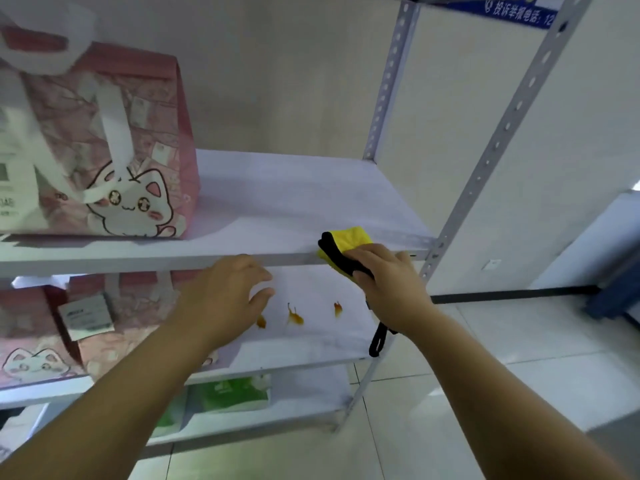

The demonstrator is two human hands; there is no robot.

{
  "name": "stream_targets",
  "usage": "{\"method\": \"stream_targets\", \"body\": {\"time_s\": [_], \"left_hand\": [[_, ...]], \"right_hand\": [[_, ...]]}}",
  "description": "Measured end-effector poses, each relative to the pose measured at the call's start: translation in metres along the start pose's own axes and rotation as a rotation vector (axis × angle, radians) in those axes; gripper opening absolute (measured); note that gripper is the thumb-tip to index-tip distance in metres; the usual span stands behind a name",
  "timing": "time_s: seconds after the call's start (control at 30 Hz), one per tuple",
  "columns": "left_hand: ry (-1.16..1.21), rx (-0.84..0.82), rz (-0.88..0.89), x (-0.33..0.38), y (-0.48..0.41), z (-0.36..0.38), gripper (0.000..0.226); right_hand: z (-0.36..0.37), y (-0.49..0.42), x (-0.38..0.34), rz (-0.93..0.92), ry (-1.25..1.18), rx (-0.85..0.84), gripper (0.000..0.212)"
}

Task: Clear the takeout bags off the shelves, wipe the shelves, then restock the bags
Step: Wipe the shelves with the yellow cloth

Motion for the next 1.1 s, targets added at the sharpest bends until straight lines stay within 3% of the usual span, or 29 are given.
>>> {"method": "stream_targets", "body": {"time_s": [0.1, 0.27, 0.5, 0.67, 0.8, 0.97, 1.1], "left_hand": [[0.007, -0.020, 0.041, 0.003, 0.028, 0.012, 0.025], [0.049, -0.215, -0.030, -0.002, 0.071, 0.060, 0.029], [0.045, -0.486, -0.129, -0.016, 0.111, 0.137, 0.031], [0.043, -0.615, -0.224, -0.034, 0.122, 0.198, 0.038], [0.036, -0.642, -0.235, -0.051, 0.115, 0.250, 0.040], [0.017, -0.563, -0.214, -0.067, 0.101, 0.309, 0.045], [-0.037, -0.462, -0.075, -0.065, 0.090, 0.348, 0.055]], "right_hand": [[0.005, 0.045, 0.000, -0.007, -0.071, 0.009, 0.036], [0.040, 0.088, 0.017, 0.062, -0.069, -0.094, 0.035], [0.123, 0.102, 0.062, 0.252, 0.018, -0.295, 0.036], [0.191, 0.091, 0.084, 0.256, 0.060, -0.392, 0.036], [0.233, 0.068, 0.101, 0.226, 0.082, -0.330, 0.035], [0.278, 0.038, 0.120, 0.274, 0.085, -0.184, 0.038], [0.326, 0.036, 0.126, 0.247, 0.211, -0.345, 0.054]]}}
Point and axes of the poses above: each hand's wrist, its own y-axis away from the middle knuckle, its own z-axis out of the palm, x = y × z, the point moved 9 cm from there along -y, towards the middle knuckle, and after that the axes turned 7 degrees about z, right-handed, at the moved point
